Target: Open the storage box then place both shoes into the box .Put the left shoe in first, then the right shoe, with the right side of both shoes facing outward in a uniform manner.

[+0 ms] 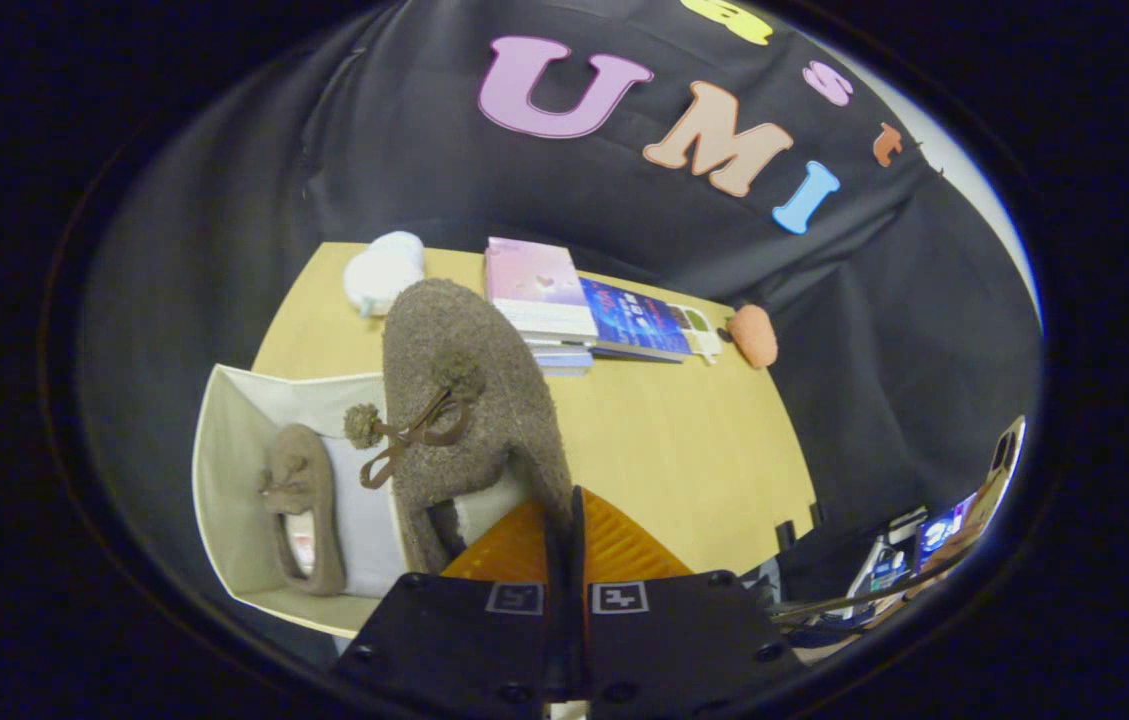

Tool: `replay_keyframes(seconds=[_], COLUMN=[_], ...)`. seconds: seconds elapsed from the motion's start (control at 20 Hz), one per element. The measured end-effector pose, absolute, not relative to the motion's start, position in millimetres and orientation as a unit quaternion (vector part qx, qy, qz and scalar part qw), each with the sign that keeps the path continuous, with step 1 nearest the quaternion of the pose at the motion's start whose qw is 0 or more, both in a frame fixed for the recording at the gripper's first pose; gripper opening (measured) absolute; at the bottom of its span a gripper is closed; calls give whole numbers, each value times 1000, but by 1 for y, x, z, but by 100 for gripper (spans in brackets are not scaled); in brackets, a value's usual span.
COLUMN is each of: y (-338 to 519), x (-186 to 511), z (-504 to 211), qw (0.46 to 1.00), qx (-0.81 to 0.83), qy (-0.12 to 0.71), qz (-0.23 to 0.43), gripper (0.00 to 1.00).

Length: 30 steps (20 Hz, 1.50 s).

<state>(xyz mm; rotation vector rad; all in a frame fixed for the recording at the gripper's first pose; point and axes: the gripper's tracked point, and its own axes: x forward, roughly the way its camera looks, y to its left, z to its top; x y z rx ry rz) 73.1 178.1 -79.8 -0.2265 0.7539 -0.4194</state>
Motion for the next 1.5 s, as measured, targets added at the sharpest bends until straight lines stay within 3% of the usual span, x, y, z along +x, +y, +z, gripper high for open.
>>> replay_keyframes(seconds=[0.45, 1.0, 1.5], y=[262, 298, 287], x=[89, 79, 73], z=[-138, -155, -221], qw=[892, 880, 849], qx=[-56, -49, -107], qy=[422, 450, 498], qz=[-155, -142, -142], gripper=[4, 4, 4])
